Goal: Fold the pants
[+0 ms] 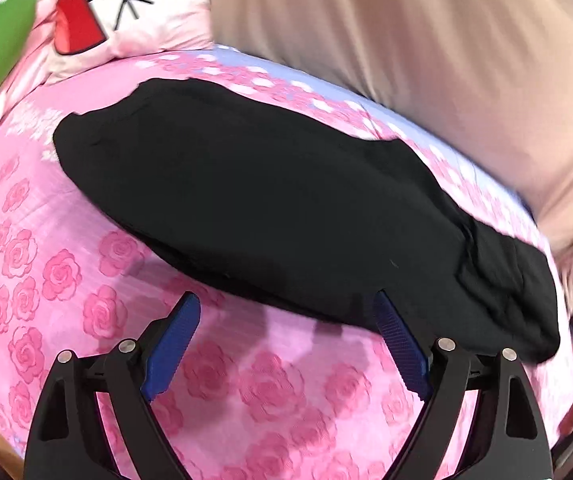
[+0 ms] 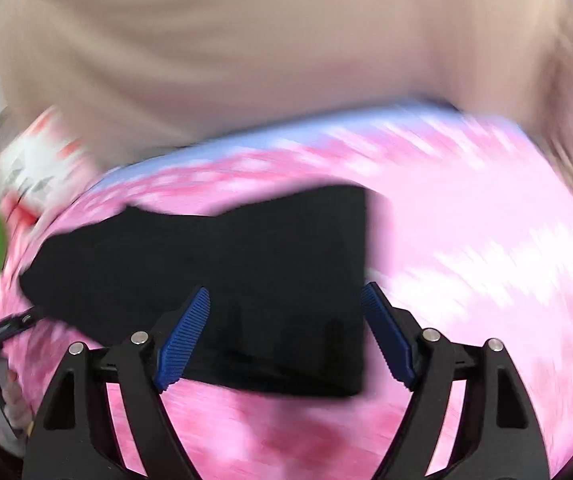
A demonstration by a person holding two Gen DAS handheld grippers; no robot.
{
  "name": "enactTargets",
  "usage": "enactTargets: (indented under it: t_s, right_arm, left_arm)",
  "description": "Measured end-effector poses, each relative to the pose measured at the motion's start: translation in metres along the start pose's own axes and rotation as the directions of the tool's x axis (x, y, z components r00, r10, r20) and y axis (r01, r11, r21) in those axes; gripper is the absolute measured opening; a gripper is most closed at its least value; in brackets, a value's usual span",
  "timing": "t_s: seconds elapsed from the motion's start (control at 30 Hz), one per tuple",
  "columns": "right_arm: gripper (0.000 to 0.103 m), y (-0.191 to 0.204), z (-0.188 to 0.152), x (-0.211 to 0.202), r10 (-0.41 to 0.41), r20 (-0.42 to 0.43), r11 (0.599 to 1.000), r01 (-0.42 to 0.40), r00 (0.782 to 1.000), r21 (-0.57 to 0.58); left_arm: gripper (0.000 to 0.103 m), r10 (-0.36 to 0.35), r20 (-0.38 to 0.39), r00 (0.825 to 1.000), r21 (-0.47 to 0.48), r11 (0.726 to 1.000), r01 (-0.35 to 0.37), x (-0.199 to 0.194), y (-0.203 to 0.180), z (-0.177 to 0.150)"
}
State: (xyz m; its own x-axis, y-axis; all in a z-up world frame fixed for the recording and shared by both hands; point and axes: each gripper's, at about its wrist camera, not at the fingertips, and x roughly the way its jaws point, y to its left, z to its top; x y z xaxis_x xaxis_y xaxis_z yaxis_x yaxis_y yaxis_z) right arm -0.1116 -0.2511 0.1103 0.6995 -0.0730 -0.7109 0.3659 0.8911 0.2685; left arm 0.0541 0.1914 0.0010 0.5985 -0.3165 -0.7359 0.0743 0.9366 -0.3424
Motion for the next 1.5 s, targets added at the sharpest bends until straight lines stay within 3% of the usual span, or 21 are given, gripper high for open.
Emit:
enactTargets:
  t_s: [0.1,0.2,0.27,0.3,0.33,0.37,0.4,0.47,0.67,0.83,0.97,1.07,1.17,1.27,1.37,1.43,1.47,1.5]
  right_arm:
    - [0.077,-0.028,-0.007,0.018,0.098,-0.066,0.987,-0.089,0.993,0.131]
    - [0.078,-0.024,-0.011,0.040,0.231,-0.108,0.959,-0.207,0.967,0.192]
    - [0.081,-0.020,-0.011,0.058,0.278,-0.132,0.944,-0.245,0.951,0.220]
    - [0.079,-0.009,-0.011,0.062,0.253,-0.111,0.953,-0.229,0.961,0.198]
    - [0.070,0.000,-0.011,0.064,0.221,-0.109,0.967,-0.204,0.969,0.154]
    - [0.048,0.005,-0.011,0.065,0.208,-0.112,0.972,-0.193,0.972,0.132]
    - [0.033,0.011,-0.011,0.063,0.199,-0.102,0.976,-0.188,0.975,0.109]
    - [0.026,0.022,-0.012,0.056,0.141,-0.081,0.990,-0.139,0.987,0.030]
    - [0.023,0.052,-0.014,0.030,0.001,-0.013,0.985,-0.004,1.000,-0.175]
    - [0.023,0.057,-0.010,0.022,-0.020,0.015,0.977,0.023,1.000,-0.212]
    - [0.022,0.038,-0.005,-0.002,-0.010,0.047,0.979,0.019,0.999,-0.202]
    - [0.022,0.015,-0.005,-0.022,-0.029,0.075,0.985,0.041,0.997,-0.168]
    - [0.022,-0.019,-0.009,-0.032,-0.101,0.086,0.987,0.111,0.991,-0.118]
    - [0.029,-0.053,-0.014,-0.010,-0.093,-0.023,0.993,0.091,0.995,-0.071]
    - [0.039,-0.038,-0.021,-0.020,-0.168,0.023,0.982,0.169,0.986,-0.087]
    - [0.057,-0.006,-0.022,-0.038,-0.202,0.130,0.963,0.221,0.971,-0.155]
    - [0.073,0.013,-0.023,-0.044,-0.190,0.174,0.955,0.223,0.966,-0.196]
    - [0.074,0.044,-0.026,-0.047,-0.143,0.215,0.935,0.203,0.966,-0.289]
  left_arm:
    - [0.086,-0.017,0.000,1.000,0.006,1.000,0.017,0.003,-0.010,0.000]
    - [0.086,-0.046,-0.010,0.999,0.029,0.999,0.046,0.002,-0.027,-0.003]
    - [0.086,-0.056,-0.015,0.998,0.045,0.997,0.056,0.000,-0.037,-0.007]
    - [0.086,-0.058,-0.018,0.998,0.053,0.997,0.059,-0.001,-0.043,-0.009]
    - [0.086,-0.062,-0.024,0.998,0.064,0.996,0.063,0.000,-0.050,-0.012]
    - [0.086,-0.063,-0.030,0.998,0.072,0.995,0.065,0.001,-0.055,-0.014]
    - [0.086,-0.064,-0.036,0.997,0.080,0.995,0.067,0.002,-0.059,-0.015]
    - [0.086,-0.071,-0.052,0.996,0.098,0.992,0.076,0.005,-0.070,-0.019]
    - [0.086,-0.083,-0.072,0.994,0.173,0.980,0.094,0.006,-0.106,-0.029]
    - [0.086,-0.079,-0.071,0.994,0.250,0.964,0.094,0.001,-0.134,-0.040]
    - [0.086,-0.092,-0.087,0.992,0.286,0.951,0.113,-0.002,-0.151,-0.049]
    - [0.086,-0.104,-0.083,0.991,0.290,0.949,0.124,-0.007,-0.153,-0.052]
    - [0.086,-0.106,-0.077,0.991,0.274,0.954,0.123,-0.011,-0.142,-0.051]
    - [0.086,-0.090,-0.073,0.993,0.251,0.962,0.105,-0.007,-0.125,-0.049]
    - [0.086,-0.090,-0.085,0.992,0.219,0.970,0.107,-0.002,-0.109,-0.046]
    - [0.086,-0.091,-0.080,0.993,0.209,0.972,0.106,-0.005,-0.101,-0.044]
    - [0.086,-0.089,-0.073,0.993,0.206,0.973,0.102,-0.006,-0.098,-0.043]
    - [0.086,-0.089,-0.068,0.994,0.203,0.974,0.101,-0.008,-0.096,-0.042]
